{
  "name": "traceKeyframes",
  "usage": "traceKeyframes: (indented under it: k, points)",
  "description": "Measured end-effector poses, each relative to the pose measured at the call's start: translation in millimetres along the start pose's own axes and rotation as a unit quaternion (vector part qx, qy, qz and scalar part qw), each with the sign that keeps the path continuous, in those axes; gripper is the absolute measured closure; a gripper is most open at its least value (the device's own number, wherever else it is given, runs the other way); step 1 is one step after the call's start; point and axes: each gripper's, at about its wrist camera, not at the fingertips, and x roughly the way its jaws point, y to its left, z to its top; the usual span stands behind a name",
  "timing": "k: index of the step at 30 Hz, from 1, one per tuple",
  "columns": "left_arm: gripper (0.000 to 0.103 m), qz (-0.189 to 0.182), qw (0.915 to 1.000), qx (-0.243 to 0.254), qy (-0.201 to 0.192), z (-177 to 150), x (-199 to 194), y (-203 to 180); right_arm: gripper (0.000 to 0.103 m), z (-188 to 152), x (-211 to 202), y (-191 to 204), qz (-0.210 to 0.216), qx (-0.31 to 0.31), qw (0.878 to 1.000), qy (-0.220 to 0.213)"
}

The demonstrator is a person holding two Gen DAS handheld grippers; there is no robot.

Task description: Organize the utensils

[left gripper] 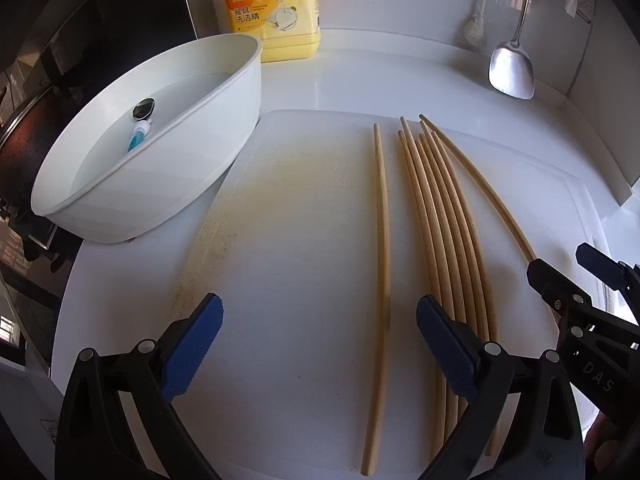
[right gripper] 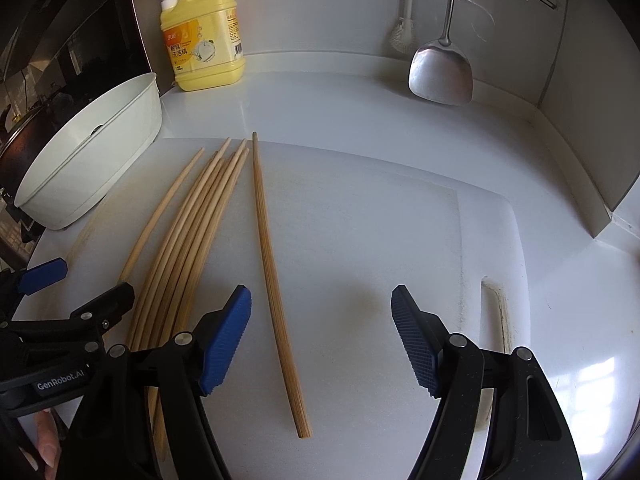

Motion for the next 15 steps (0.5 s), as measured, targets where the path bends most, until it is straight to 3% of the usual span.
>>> traceKeyframes:
  k: [6,12,15]
  points:
    - [0.009,-0.008,0.9999,-0.012,-0.002,5.5,4.8,0.3,0.035,7.2,5.7,6.7,-0.01,-0.029,0.999,-0.009]
    - [0.032,-0.03,0.9995,-0.01,-0.006,4.8,-1.4,-5.7,0.043,5.5,7.3,4.5,0.01,-0.029,0.999,-0.011]
    - [0.042,-0.034,0.9994,-0.007,-0.006,6.0,-3.4,-9.2,0.055,5.4,5.7,8.5,0.017,-0.037,0.999,-0.011]
